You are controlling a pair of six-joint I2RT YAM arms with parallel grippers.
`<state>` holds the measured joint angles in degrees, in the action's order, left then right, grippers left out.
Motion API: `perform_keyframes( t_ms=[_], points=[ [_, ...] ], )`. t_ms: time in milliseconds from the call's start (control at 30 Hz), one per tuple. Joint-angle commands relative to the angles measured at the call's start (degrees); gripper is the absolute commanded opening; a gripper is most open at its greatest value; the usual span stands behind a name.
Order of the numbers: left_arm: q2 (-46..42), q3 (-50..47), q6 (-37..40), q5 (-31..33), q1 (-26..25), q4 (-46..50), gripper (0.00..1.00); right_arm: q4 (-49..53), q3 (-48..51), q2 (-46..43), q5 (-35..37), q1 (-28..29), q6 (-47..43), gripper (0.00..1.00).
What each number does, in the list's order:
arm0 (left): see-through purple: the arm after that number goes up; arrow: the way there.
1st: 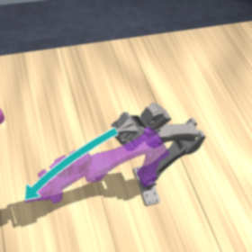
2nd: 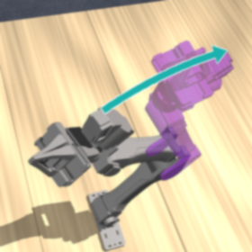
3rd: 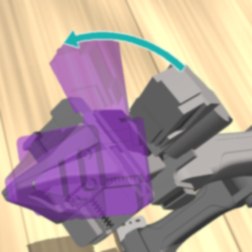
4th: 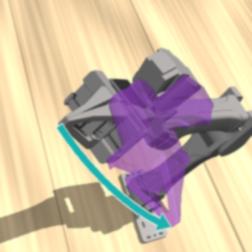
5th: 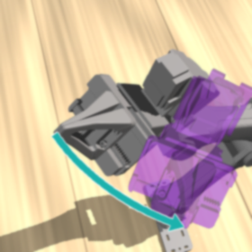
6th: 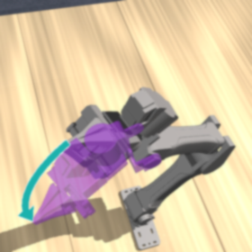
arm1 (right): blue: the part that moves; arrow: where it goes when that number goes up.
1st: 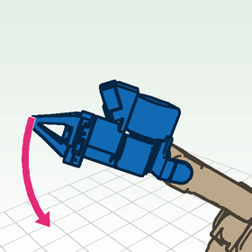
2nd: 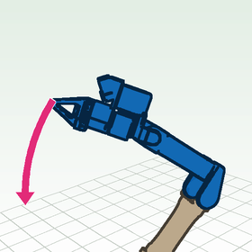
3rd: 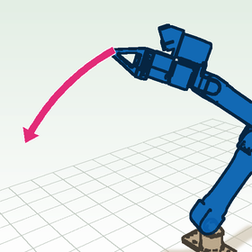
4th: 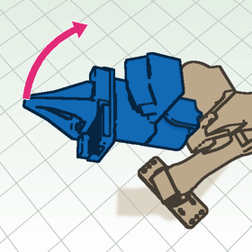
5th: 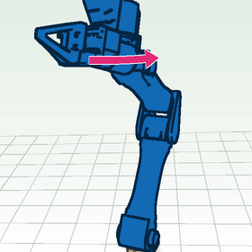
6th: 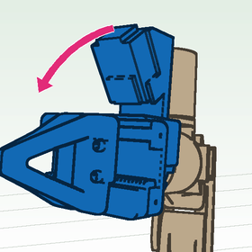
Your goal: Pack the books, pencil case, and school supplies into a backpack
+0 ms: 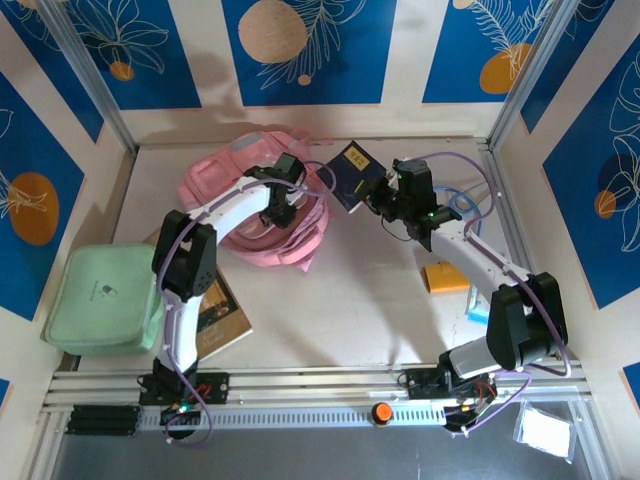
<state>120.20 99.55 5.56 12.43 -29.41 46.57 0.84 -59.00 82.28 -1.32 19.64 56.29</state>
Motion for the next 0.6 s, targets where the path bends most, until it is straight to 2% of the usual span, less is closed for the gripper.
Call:
perform_keyframes(
  t_ms=[0, 167, 367, 567],
  points=[
    [1.46, 2.82, -0.89, 1.87, 0.40, 2.80, 0.21, -0.35, 0.13, -2.56, 1.56, -0.55, -1.94, 0.00],
    [-1.32, 2.67, -1.76, 0.24, 0.40, 1.39, 0.00, 0.89, -0.16, -3.02, 2.26, -1.28, -2.69, 0.00],
    [-8.26, 1.26, -3.21, -0.32, 0.40, -1.92, 0.00, 2.39, 1.15, -5.42, 4.03, -2.02, -3.55, 0.00],
    [-17.97, -3.40, -4.84, -0.62, 0.40, -9.17, 0.00, 3.24, 2.70, -6.78, 2.73, -2.59, -4.19, 0.00]
  ],
)
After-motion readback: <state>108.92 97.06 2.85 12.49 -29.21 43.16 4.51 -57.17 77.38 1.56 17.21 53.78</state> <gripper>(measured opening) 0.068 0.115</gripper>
